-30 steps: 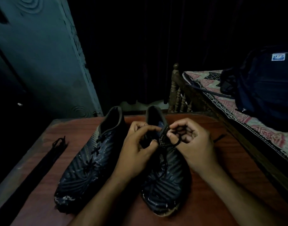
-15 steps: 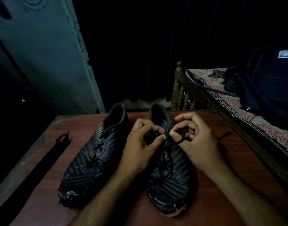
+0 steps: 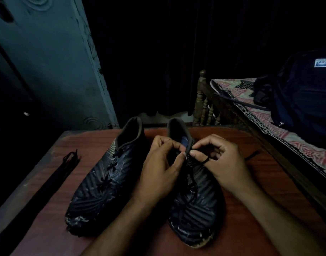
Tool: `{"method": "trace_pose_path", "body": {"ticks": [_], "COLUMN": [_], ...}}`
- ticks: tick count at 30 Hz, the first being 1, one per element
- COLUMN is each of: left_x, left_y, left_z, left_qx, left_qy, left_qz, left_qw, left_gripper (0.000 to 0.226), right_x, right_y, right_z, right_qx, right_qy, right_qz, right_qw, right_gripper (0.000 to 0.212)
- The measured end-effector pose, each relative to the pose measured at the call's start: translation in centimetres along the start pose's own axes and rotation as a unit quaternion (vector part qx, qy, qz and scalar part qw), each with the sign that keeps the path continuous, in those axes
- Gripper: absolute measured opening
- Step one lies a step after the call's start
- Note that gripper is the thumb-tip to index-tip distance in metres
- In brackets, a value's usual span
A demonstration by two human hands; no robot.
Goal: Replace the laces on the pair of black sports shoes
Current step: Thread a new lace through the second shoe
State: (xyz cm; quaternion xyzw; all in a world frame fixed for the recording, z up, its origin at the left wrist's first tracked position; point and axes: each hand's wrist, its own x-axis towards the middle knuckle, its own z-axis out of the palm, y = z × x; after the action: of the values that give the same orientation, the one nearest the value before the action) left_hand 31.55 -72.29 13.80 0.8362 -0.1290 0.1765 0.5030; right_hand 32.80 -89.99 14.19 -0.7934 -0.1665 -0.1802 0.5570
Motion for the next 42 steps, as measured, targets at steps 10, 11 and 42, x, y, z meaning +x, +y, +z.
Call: {"method": "trace_pose_path", "body": {"ticks": [10, 11, 42], "left_x": [0.3, 0.5, 1.3], "left_y": [0.6, 0.7, -1.2], "left_z": [-1.2, -1.5, -2.0], "left_qx": [-0.207, -0.246, -0.234], "left_qy": [-0.004, 0.002, 0.000], "left_qz": [-0.050, -0.068, -0.112], "left_qw": [0.977, 0.967, 0.966], "left_gripper": [0.014, 0.013, 0.023], "right_x": [-0.1, -0.1, -0.2], "right_y": [0.4, 0.4, 0.1], "right_z": [0.4, 0.4, 0.5], "right_qx": [0.008, 0.010, 0.077], "right_qy": [0.020, 0.023, 0.070], "right_qz": [0.000, 0.002, 0.018], "right_qw": [1.000, 1.000, 0.994], "right_gripper": [0.009, 0.011, 0.050]}}
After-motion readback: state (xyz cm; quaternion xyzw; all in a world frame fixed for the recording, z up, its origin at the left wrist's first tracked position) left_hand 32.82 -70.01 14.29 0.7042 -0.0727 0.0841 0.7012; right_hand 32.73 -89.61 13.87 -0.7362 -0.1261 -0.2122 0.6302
